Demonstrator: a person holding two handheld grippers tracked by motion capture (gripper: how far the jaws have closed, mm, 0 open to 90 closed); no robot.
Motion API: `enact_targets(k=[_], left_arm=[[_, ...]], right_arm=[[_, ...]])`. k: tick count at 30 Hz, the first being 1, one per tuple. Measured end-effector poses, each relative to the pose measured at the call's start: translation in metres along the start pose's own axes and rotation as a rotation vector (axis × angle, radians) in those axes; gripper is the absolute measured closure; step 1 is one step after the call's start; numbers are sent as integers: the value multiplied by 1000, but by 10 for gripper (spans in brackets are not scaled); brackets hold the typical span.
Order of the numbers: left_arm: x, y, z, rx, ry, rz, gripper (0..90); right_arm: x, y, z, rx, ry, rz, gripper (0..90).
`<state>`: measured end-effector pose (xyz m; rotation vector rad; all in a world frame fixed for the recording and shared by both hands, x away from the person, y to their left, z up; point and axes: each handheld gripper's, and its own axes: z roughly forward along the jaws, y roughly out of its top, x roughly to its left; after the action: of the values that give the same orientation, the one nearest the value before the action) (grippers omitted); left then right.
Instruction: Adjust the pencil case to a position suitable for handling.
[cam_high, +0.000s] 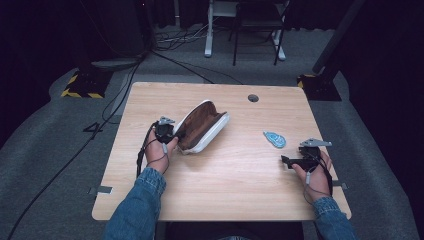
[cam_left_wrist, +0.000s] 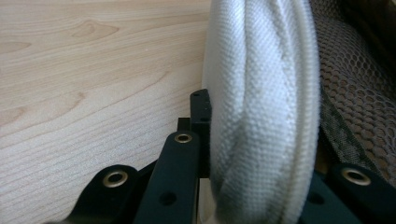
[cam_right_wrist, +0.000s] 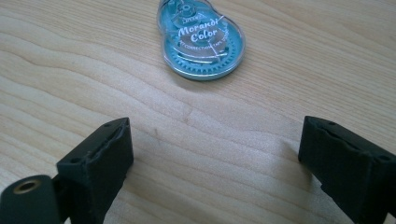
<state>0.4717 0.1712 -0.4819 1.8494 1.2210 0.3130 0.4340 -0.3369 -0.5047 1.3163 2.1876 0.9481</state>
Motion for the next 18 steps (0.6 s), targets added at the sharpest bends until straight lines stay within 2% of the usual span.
enact_targets(k=[13, 18], left_arm=[[-9, 4, -15, -4, -35, 9, 859], [-16, 6, -24, -2, -48, 31, 859]], right_arm=[[0, 0, 0, 0, 0, 1, 101], [0, 0, 0, 0, 0, 0, 101]])
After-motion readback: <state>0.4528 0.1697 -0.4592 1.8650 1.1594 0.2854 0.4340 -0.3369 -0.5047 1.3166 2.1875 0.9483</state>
